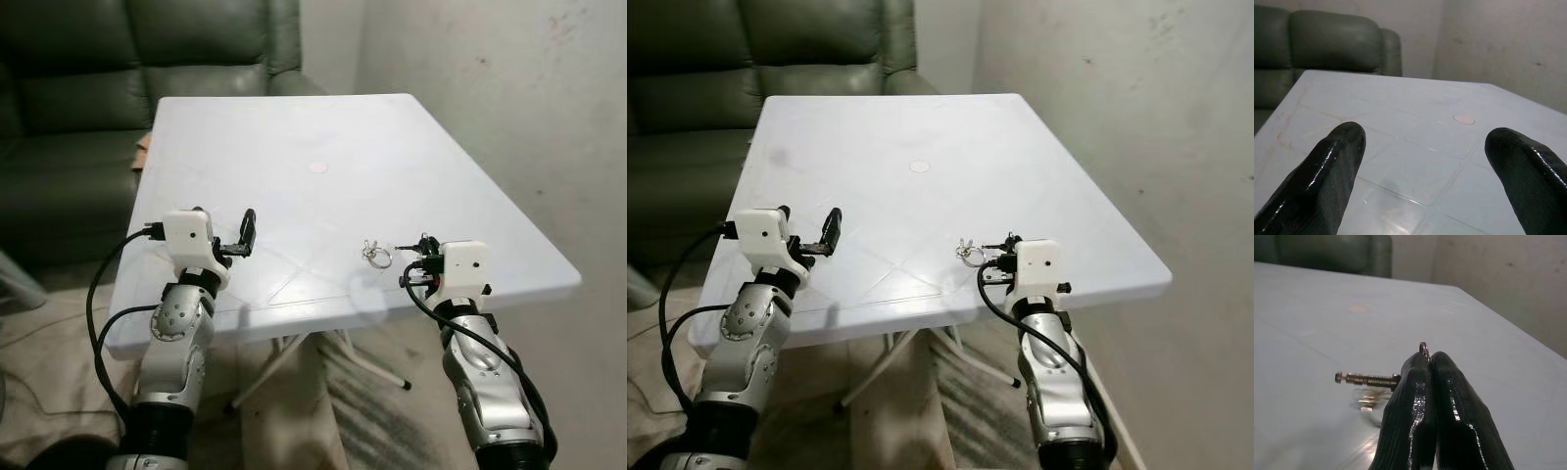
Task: Hang keys on a hook
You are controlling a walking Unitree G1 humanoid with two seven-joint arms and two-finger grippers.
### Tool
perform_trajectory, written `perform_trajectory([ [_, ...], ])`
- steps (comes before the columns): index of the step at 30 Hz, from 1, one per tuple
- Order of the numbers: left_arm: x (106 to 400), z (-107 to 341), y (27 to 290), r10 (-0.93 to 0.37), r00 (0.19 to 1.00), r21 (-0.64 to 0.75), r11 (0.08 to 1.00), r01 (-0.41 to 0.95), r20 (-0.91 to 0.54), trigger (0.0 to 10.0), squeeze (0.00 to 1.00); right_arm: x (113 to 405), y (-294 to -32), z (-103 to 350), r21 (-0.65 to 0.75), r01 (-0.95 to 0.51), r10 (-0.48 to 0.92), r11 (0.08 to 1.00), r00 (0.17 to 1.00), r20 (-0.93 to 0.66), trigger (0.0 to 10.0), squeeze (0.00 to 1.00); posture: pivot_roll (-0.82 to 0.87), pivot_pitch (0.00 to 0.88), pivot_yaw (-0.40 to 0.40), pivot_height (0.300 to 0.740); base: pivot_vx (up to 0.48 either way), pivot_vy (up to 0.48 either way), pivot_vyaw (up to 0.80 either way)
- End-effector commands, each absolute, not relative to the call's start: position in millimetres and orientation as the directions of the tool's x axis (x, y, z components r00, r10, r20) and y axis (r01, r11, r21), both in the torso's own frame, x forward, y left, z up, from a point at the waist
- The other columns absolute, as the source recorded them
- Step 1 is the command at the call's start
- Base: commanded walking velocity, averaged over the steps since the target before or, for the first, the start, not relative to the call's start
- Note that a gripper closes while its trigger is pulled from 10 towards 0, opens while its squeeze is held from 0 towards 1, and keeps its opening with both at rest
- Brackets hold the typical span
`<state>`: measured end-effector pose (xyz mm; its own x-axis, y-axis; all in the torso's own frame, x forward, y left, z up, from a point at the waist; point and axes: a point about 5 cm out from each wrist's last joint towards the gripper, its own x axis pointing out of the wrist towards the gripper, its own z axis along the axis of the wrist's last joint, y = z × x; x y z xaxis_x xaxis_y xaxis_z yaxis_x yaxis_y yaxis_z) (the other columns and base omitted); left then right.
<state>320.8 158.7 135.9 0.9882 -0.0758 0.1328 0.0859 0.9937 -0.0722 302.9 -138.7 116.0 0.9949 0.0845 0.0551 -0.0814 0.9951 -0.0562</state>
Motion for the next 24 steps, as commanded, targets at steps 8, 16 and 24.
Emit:
perform_trajectory([
  [8, 322.4, 139.5, 149.8, -0.098, 0.985, -0.078, 0.991, 0.11, 0.14, 10.0, 0.0, 304.1, -148.3, 119.0, -0.075, -0.057, 0.062, 0.996, 0.996, 0.059, 10.0, 0.0, -0.01, 0.0, -0.018, 0.74, 0.0, 0.0, -0.76],
  [16, 324.3, 139.9, 147.3, -0.111, 0.984, -0.075, 0.99, 0.122, 0.139, 10.0, 0.0, 304.2, -149.3, 119.6, -0.077, -0.054, 0.059, 0.996, 0.996, 0.06, 10.0, 0.0, -0.02, 0.0, -0.016, 0.74, 0.0, 0.0, -0.76],
  [24, 324.9, 141.4, 145.5, -0.139, 0.979, -0.062, 0.987, 0.149, 0.146, 10.0, 0.0, 303.8, -149.6, 120.2, -0.078, -0.051, 0.056, 0.996, 0.996, 0.063, 10.0, 0.0, -0.02, 0.0, -0.014, 0.74, 0.0, 0.0, -0.76],
])
